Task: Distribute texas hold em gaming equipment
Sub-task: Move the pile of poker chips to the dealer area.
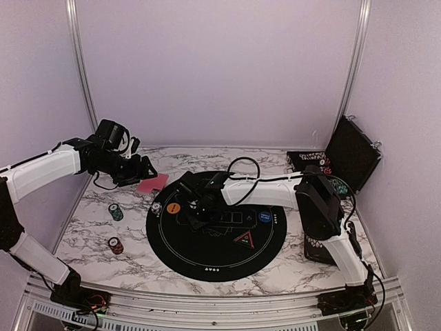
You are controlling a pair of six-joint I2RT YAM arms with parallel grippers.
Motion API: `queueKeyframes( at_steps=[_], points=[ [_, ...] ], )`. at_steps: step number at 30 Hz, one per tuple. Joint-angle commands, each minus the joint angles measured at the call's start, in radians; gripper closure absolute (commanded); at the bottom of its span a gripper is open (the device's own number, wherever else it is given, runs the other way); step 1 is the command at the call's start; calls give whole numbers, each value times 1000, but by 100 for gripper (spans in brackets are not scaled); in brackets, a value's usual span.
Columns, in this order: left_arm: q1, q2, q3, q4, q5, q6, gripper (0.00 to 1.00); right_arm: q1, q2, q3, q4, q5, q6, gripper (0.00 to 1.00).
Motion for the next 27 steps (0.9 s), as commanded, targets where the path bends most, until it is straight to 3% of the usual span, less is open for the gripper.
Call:
queueKeyframes(
  at_steps=[1, 18, 27],
  points=[
    [7, -29, -9, 23, 17, 9, 23, -5, 23, 26, -24, 21, 19, 42],
    [8, -27, -13, 29, 25, 1, 25, -19, 22, -2, -28, 32, 35, 67],
    [8, -18, -7, 32, 31, -3, 25, -68, -13, -70, -27, 72, 34, 71]
  ],
)
